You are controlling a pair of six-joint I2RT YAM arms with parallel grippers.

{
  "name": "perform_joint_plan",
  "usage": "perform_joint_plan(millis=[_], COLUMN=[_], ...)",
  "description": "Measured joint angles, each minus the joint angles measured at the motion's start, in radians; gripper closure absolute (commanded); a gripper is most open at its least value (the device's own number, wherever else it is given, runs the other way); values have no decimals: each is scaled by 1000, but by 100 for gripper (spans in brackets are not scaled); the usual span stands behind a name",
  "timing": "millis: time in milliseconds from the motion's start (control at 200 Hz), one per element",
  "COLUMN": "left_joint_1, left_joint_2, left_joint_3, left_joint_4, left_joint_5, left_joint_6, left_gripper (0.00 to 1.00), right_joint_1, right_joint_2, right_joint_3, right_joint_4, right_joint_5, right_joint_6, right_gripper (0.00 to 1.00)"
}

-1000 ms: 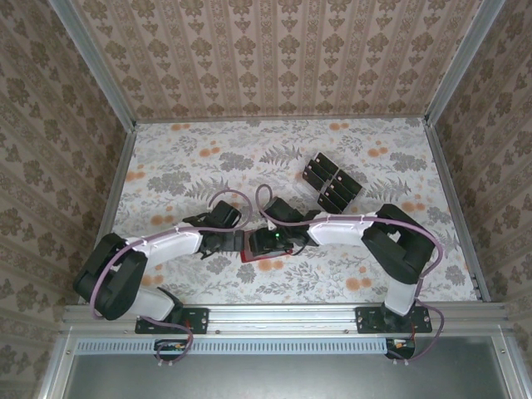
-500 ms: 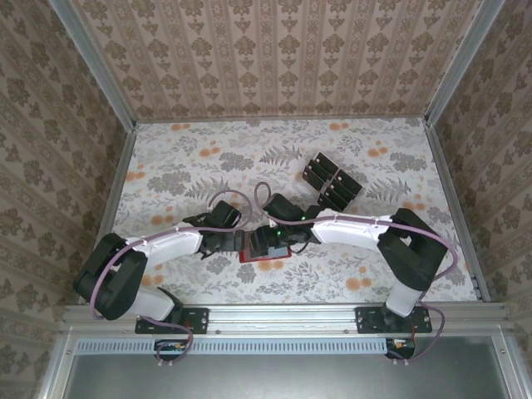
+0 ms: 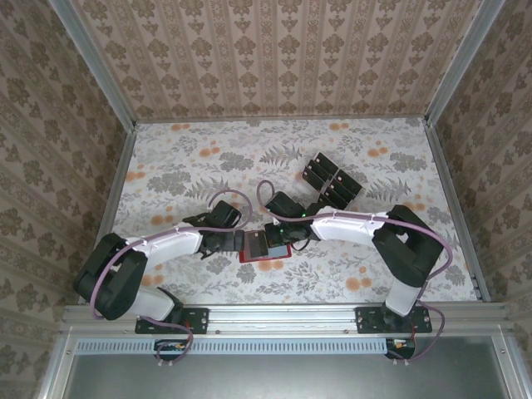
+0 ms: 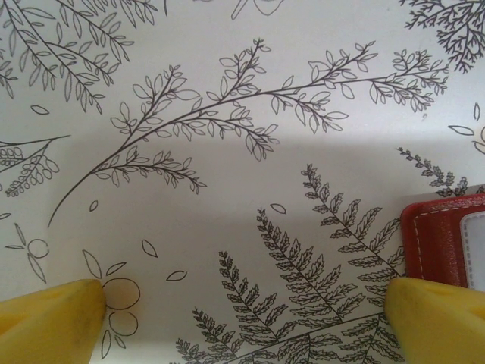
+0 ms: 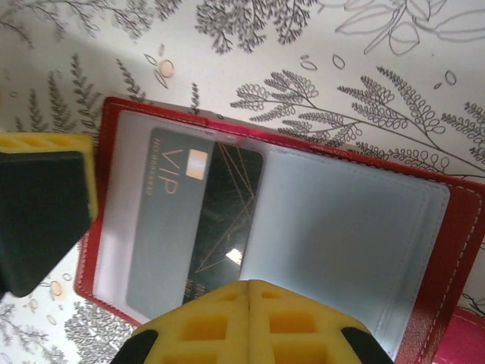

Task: Put the credit cards into the card holder
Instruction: Insert the credit card into the card holder.

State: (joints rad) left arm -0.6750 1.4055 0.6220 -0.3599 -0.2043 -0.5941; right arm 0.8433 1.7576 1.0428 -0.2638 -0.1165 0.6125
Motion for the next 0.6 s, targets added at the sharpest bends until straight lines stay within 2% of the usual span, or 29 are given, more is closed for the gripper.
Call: perform_joint_plan(millis=[600], left_joint_1=[2], left_joint_2=[6], left_joint_3=[1], left_joint_4=[4], left_joint_5=[3], left_joint_6=[0], left_gripper=[0], right_joint_1=[11], right_joint_2=[71], right_joint_3=[23], right_joint_4=[32], right_joint_5=[-26], right_joint_6=[16], right_gripper=[100])
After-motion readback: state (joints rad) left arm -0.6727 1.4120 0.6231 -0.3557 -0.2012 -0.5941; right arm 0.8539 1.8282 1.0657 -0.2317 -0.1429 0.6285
